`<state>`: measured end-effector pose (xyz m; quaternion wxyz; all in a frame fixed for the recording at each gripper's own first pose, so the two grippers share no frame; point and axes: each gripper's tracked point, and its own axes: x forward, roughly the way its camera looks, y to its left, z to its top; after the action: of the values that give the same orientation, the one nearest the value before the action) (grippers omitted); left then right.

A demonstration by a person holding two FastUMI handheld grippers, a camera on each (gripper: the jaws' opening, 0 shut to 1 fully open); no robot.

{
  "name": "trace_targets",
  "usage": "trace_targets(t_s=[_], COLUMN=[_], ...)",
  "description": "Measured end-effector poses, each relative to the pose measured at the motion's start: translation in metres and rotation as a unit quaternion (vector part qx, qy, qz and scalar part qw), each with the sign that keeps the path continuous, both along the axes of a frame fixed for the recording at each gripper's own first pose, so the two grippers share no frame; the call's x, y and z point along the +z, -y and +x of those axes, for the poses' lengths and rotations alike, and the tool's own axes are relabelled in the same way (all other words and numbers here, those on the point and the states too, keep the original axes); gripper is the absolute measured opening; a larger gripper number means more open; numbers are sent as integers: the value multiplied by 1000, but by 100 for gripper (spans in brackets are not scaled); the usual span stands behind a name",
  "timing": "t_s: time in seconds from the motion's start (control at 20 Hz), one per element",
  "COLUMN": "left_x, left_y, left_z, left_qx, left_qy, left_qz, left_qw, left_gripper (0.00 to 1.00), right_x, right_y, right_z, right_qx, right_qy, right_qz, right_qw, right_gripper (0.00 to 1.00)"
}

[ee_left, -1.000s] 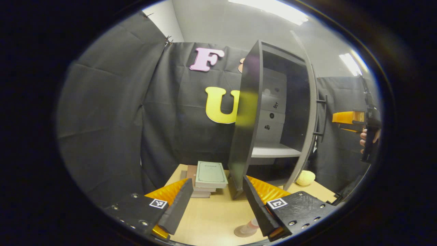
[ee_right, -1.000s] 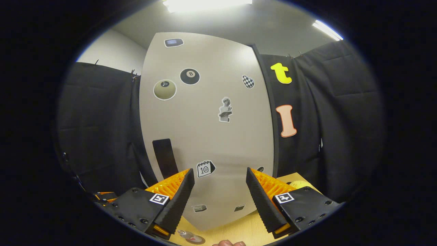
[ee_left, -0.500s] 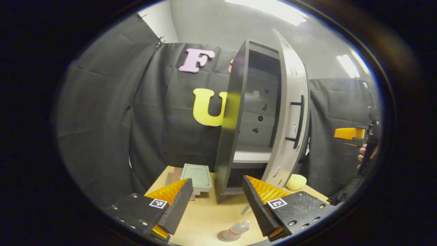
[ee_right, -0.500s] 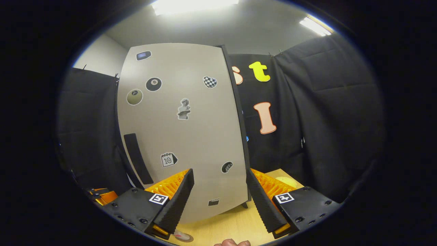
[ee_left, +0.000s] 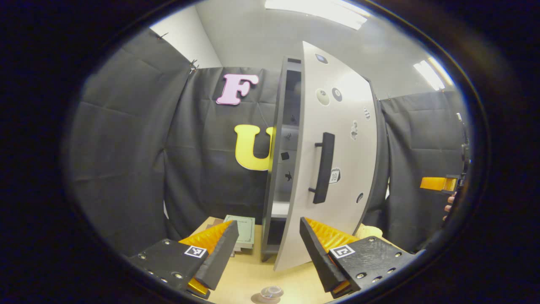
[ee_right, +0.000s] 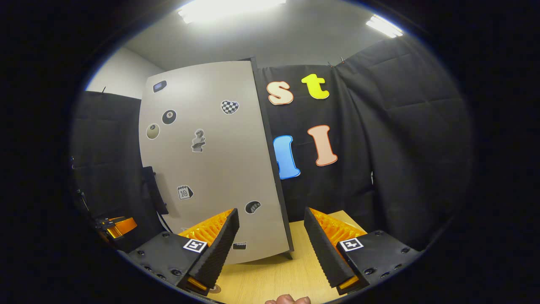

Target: Open the cabinet door with the right hand, grasp the bottle in the cabinet with the left hand and place it on the coaster, then close the cabinet door with the right hand.

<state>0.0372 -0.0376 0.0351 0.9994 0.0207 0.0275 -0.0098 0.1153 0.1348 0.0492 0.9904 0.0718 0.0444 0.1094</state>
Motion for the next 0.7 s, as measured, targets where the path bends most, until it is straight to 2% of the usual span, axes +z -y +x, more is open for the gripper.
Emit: trace_targets(t_s=[0.4, 0.7], left_x=[1, 22], left_y=[58, 67], left_z=[-14, -14], left_qx=[46, 51], left_qy=[14, 19], left_qz=[1, -39], left_qw=[999, 998], left_gripper=[87, 90], right_x=[6, 12], right_y=[45, 53], right_z=[12, 16], right_qx=[35, 25], right_qy=[23, 3], right_qz=[-50, -21], right_qw=[998, 999], right_gripper=[98, 98])
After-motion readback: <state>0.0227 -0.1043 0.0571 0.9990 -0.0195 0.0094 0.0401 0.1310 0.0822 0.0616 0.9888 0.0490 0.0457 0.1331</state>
